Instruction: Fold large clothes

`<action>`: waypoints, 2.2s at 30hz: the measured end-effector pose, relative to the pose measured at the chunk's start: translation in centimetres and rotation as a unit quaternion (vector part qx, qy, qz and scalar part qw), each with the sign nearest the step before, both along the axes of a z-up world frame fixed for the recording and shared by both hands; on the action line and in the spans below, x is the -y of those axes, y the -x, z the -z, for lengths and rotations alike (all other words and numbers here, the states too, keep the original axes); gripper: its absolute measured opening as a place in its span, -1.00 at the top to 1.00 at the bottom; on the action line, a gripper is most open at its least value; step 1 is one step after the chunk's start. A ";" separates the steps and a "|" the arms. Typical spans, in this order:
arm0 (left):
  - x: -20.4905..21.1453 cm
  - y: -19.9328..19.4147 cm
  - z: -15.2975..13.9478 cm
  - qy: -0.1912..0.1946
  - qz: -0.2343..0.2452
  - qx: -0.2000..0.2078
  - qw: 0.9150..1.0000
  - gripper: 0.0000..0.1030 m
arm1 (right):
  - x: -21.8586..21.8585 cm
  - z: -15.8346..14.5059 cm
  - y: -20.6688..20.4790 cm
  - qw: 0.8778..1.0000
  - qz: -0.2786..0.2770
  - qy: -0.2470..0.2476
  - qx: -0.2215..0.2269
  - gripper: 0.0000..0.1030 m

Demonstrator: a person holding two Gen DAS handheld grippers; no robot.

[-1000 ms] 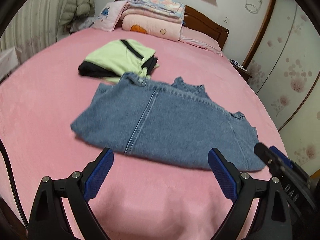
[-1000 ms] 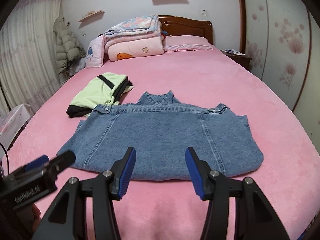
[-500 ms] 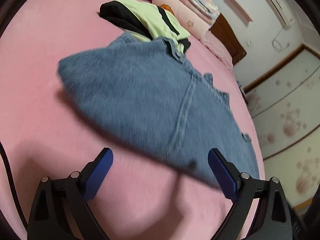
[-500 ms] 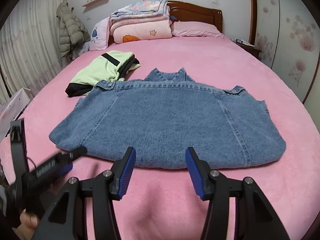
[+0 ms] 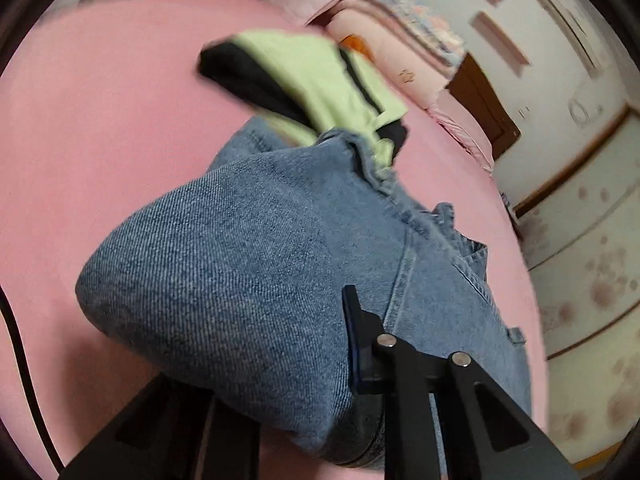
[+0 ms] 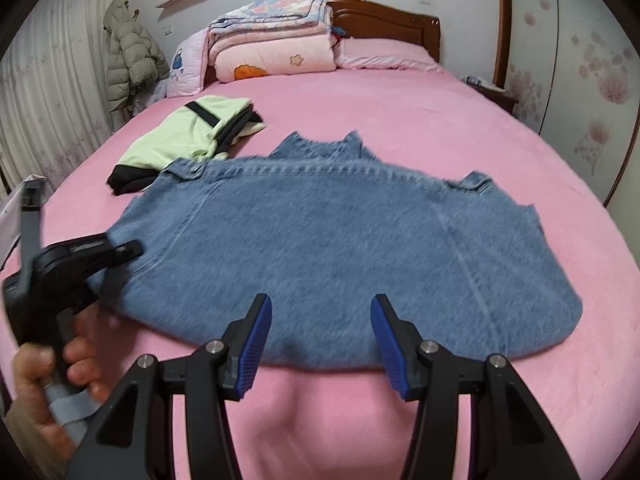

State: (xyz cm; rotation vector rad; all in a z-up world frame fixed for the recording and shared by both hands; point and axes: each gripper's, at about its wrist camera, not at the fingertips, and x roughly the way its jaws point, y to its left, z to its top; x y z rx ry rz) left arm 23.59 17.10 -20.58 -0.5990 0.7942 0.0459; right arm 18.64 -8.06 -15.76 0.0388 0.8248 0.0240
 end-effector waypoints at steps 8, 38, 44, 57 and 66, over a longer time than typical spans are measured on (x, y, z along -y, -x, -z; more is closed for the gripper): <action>6.0 1.6 -8.0 -0.111 0.048 0.103 0.987 0.78 | -0.5 2.0 -4.6 0.997 -0.016 0.070 0.004 0.28; 39.2 0.5 -2.0 -0.253 0.362 0.049 0.896 0.74 | 19.7 2.5 7.7 0.984 0.163 -0.034 -0.066 0.49; 38.8 1.1 -3.2 -0.227 0.370 0.067 0.898 0.74 | 19.9 1.7 7.9 0.984 0.171 -0.036 -0.044 0.49; 37.3 5.2 -5.6 -0.168 0.425 0.063 0.887 -0.55 | 21.7 1.1 7.1 0.979 0.184 -0.064 -0.054 0.44; 27.5 7.7 -9.2 -0.155 0.339 0.069 0.925 -0.61 | 21.0 -1.8 8.1 0.982 0.165 -0.092 -0.025 0.17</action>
